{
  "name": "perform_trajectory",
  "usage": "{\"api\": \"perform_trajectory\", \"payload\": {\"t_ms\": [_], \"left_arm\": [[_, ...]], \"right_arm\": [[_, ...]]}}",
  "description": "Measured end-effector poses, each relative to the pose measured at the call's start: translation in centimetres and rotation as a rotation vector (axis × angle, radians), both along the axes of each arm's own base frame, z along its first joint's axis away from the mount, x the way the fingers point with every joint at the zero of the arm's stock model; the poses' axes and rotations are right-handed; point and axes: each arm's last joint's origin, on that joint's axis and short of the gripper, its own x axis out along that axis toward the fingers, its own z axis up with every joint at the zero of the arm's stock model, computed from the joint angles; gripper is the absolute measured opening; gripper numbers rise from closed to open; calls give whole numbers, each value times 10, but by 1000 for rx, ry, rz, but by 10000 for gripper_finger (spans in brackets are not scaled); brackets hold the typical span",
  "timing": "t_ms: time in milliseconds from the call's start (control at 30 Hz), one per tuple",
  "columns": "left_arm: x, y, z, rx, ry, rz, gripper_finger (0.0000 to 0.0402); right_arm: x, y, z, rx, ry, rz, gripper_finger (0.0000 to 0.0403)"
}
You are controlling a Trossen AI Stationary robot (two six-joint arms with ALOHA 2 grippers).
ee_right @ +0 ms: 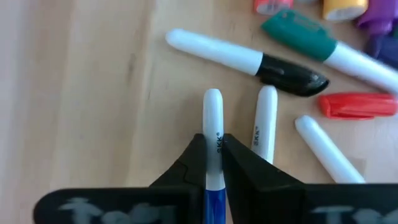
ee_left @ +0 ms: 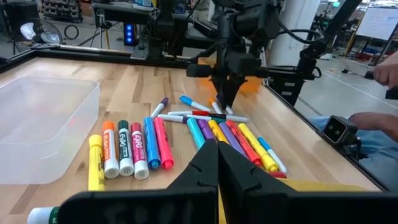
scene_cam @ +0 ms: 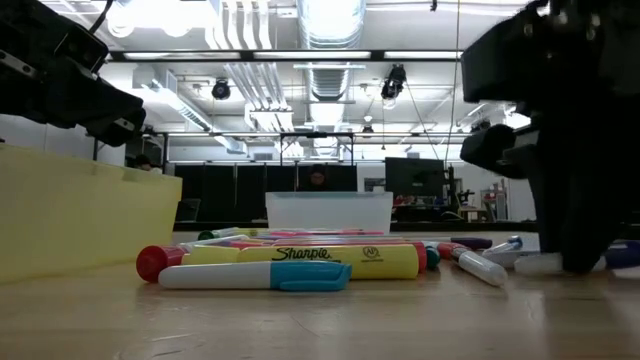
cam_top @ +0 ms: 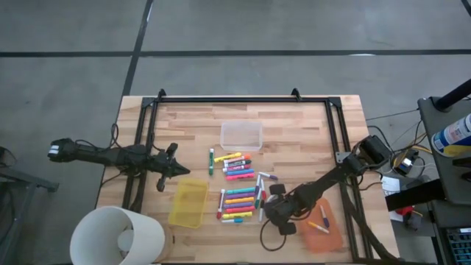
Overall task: Pick & Place Markers
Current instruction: Put the small dark blue highlighter pen into the orange bin
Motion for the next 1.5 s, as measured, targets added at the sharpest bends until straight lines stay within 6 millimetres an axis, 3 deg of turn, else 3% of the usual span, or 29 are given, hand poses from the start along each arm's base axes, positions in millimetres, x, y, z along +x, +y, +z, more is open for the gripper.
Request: {"api": "perform_trajectory", "payload": {"t_ms": [300, 567, 800, 1100, 1500], "left_arm": [[0, 0, 0, 1, 6, 0, 0], [0, 0, -1, 2, 15, 0, 0], [0, 0, -1, 2, 15, 0, 0], [0, 0, -1, 2, 15, 0, 0], [0, 0, -2, 2, 17, 0, 0]], "right_arm": [[-1, 6, 52, 11, -15, -49, 27], [-33, 14, 92, 44, -31, -199, 27], [-68, 20, 113, 73, -56, -328, 27], [-103, 28, 121, 98, 2, -481, 27], [-139, 50, 116, 161, 58, -628, 27]]}}
